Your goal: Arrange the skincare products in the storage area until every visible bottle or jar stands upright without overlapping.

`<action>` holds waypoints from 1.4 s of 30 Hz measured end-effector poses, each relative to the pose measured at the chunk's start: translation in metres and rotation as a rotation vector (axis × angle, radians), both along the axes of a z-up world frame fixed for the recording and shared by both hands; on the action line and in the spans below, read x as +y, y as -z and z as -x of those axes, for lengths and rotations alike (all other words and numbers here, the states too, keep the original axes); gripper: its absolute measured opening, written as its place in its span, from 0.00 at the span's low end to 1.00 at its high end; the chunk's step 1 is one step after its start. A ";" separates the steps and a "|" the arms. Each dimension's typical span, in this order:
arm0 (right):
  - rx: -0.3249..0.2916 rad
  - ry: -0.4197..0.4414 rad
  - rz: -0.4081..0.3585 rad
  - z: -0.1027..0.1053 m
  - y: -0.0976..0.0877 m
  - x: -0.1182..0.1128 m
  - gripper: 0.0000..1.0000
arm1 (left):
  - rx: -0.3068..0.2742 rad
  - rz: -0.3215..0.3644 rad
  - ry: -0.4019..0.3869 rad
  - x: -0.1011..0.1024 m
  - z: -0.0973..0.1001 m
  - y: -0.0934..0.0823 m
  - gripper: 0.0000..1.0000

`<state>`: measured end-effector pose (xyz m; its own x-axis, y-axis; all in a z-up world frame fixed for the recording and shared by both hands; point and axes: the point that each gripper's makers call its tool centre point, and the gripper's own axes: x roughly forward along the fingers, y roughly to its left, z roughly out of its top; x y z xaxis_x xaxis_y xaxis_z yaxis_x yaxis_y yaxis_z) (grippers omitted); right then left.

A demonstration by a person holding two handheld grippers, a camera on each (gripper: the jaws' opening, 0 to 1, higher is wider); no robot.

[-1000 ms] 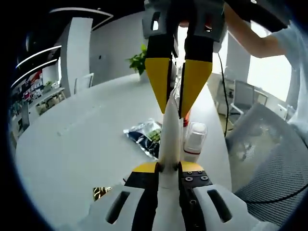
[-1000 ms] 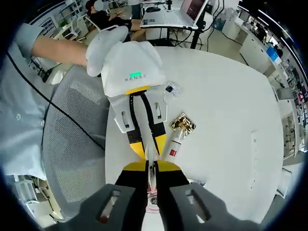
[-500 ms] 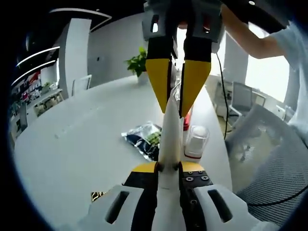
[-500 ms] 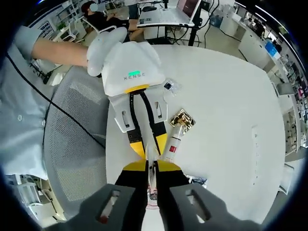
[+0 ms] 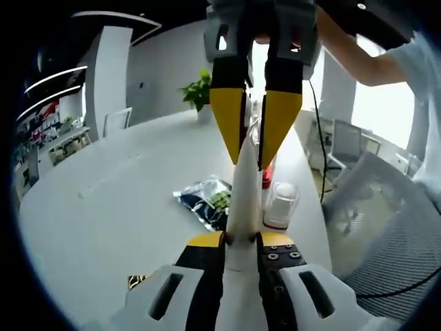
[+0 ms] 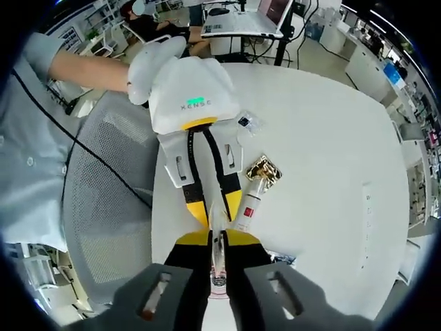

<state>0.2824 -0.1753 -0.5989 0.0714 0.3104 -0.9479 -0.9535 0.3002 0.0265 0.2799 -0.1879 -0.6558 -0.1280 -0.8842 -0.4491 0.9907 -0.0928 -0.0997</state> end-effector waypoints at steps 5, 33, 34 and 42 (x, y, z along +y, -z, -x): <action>0.009 -0.012 0.010 0.004 0.004 -0.002 0.15 | 0.001 0.014 0.000 -0.001 0.000 -0.001 0.16; -0.071 0.146 0.005 0.005 0.004 -0.028 0.79 | -0.023 -0.048 -0.090 0.030 -0.012 -0.017 0.45; -0.070 0.148 0.006 0.006 0.004 -0.029 0.79 | -0.026 -0.047 -0.091 0.031 -0.012 -0.018 0.45; -0.101 0.190 -0.018 0.007 0.003 -0.039 0.88 | -0.022 -0.071 -0.101 0.038 -0.009 -0.023 0.56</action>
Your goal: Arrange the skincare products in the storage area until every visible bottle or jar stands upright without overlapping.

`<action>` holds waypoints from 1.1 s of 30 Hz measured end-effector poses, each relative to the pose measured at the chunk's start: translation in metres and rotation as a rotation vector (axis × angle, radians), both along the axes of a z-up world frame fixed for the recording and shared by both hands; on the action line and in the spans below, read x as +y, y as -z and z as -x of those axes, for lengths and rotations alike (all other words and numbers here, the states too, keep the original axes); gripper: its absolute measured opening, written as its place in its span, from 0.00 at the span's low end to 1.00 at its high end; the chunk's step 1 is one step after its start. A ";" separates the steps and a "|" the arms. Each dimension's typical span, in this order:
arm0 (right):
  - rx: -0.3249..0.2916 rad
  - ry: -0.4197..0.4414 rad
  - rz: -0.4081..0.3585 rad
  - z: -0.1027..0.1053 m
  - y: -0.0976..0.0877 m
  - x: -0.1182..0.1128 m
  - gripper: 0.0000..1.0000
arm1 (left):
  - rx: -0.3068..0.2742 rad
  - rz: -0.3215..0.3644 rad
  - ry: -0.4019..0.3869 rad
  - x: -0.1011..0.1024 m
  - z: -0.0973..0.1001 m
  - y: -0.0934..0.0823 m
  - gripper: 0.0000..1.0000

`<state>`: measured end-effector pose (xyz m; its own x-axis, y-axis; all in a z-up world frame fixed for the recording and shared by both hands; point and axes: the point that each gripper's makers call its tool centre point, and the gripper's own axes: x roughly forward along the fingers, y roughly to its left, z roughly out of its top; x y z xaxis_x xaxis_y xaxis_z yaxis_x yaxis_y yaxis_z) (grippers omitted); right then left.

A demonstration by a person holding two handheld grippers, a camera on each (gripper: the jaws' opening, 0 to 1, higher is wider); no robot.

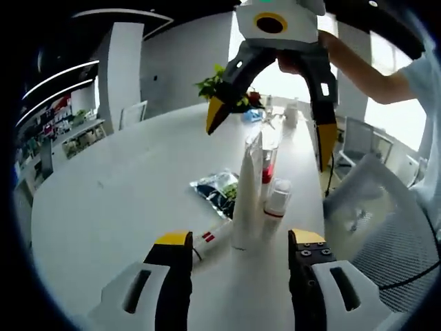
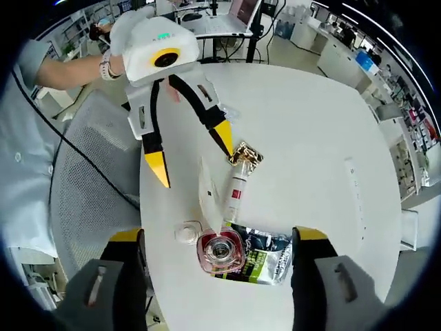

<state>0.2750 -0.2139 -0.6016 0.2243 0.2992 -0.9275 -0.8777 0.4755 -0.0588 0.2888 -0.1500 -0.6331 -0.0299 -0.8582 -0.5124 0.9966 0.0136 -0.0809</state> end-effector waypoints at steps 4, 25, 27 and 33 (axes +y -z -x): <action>0.001 0.012 -0.010 0.005 0.001 -0.004 0.91 | -0.029 -0.002 0.003 0.004 0.001 -0.003 0.58; -0.093 0.122 -0.078 0.028 -0.006 -0.029 0.99 | -0.102 -0.037 -0.042 0.034 -0.003 -0.029 0.91; -0.105 0.127 -0.087 0.030 -0.008 -0.030 1.00 | -0.100 -0.029 -0.048 0.036 -0.003 -0.032 0.92; -0.121 0.154 -0.118 0.040 -0.003 -0.029 1.00 | -0.117 -0.037 -0.082 0.045 -0.009 -0.037 0.97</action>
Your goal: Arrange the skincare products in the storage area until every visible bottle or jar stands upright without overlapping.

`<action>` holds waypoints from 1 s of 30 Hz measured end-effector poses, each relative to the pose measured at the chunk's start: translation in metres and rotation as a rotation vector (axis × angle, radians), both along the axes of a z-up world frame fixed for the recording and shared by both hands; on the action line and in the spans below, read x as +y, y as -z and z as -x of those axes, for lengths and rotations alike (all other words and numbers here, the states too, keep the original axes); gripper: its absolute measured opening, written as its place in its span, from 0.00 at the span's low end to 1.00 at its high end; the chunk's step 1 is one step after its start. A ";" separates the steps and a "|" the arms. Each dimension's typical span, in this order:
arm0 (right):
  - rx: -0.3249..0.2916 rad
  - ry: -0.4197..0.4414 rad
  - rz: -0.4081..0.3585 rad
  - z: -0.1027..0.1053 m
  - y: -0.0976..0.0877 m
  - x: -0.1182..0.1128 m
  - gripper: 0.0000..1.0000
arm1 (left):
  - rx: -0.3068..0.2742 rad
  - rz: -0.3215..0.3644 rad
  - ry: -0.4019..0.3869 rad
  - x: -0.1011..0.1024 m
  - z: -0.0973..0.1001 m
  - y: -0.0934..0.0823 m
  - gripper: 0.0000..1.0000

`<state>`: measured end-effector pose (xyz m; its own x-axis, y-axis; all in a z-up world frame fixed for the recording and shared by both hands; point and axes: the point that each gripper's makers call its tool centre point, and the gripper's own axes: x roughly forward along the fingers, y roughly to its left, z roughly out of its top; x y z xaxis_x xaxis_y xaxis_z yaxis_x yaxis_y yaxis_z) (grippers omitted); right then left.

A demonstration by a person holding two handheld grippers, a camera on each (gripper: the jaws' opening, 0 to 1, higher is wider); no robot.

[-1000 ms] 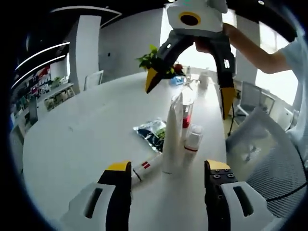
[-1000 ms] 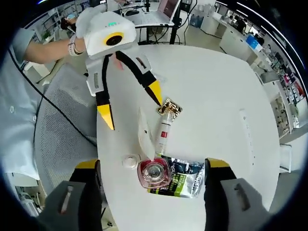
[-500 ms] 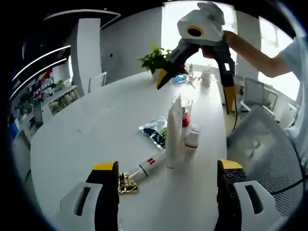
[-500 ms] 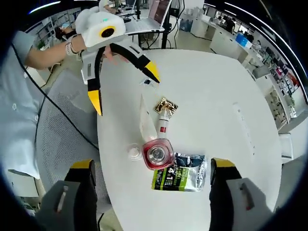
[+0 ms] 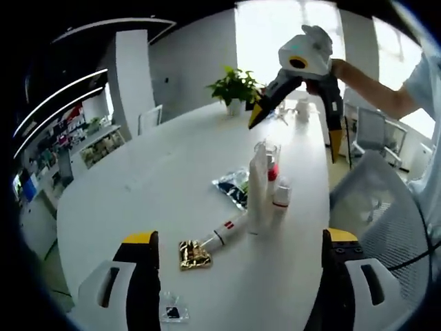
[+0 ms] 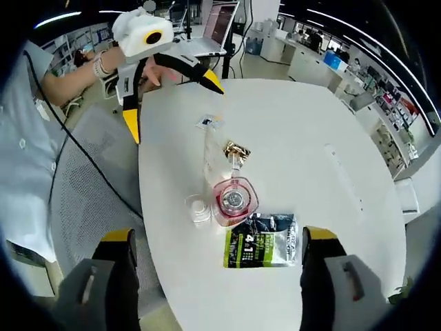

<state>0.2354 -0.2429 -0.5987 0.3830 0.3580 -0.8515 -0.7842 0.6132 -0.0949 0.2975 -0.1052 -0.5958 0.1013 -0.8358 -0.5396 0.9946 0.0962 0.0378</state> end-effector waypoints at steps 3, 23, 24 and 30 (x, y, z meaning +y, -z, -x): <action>-0.032 0.024 -0.007 0.001 -0.003 -0.002 1.00 | 0.004 -0.008 -0.006 0.004 0.001 -0.001 0.97; -0.089 0.116 0.051 0.027 -0.016 -0.029 1.00 | -0.083 -0.150 -0.086 0.051 -0.006 -0.009 0.97; -0.093 0.124 0.050 0.027 -0.017 -0.031 1.00 | -0.083 -0.156 -0.084 0.053 -0.005 -0.009 0.97; -0.086 0.139 0.050 0.032 -0.013 -0.032 1.00 | -0.054 -0.139 -0.044 0.052 0.004 -0.011 0.97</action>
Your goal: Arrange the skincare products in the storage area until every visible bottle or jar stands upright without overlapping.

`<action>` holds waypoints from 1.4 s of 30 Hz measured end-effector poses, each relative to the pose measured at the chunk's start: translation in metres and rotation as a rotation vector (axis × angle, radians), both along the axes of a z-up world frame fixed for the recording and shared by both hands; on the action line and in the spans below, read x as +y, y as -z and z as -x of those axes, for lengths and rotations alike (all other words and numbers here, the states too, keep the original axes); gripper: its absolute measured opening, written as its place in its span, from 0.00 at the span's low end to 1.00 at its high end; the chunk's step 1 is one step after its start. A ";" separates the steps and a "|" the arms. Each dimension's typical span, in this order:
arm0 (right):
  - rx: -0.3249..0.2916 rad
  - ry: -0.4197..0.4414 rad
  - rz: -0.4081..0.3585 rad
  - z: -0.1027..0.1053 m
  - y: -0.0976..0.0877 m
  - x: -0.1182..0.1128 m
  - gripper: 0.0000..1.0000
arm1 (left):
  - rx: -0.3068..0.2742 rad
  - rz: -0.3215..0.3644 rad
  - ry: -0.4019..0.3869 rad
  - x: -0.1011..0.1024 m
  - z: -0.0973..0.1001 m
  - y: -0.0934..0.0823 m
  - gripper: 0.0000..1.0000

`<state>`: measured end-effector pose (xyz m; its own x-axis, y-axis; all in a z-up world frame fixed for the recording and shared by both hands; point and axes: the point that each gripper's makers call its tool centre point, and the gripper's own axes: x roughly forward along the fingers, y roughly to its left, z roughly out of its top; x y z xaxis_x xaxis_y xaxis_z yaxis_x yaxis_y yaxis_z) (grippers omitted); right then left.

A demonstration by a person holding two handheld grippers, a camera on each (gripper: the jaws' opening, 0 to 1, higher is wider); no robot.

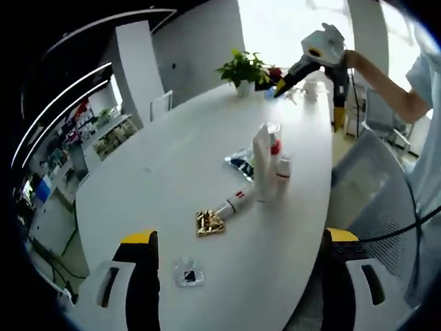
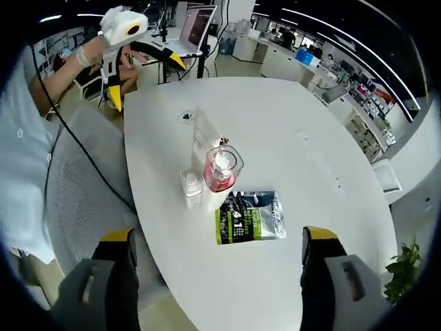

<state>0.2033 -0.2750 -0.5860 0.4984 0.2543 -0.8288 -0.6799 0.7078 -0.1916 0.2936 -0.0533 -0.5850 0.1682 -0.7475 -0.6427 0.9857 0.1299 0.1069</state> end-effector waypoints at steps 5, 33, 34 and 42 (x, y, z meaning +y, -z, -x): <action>-0.011 0.004 -0.010 0.000 0.000 0.002 1.00 | 0.004 -0.005 -0.011 0.000 -0.004 0.001 0.97; -0.161 0.078 -0.135 -0.010 0.004 0.016 1.00 | -0.022 0.010 -0.006 -0.010 -0.012 -0.002 0.97; -0.173 0.084 -0.142 -0.011 0.003 0.017 1.00 | -0.022 0.008 -0.006 -0.011 -0.012 -0.001 0.97; -0.140 0.155 -0.214 -0.004 0.016 0.022 0.94 | -0.019 0.012 0.003 -0.020 -0.016 0.005 0.97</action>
<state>0.2075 -0.2528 -0.6025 0.6507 0.3280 -0.6848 -0.5381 0.8356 -0.1111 0.3092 -0.0736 -0.5901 0.1776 -0.7558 -0.6302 0.9840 0.1280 0.1238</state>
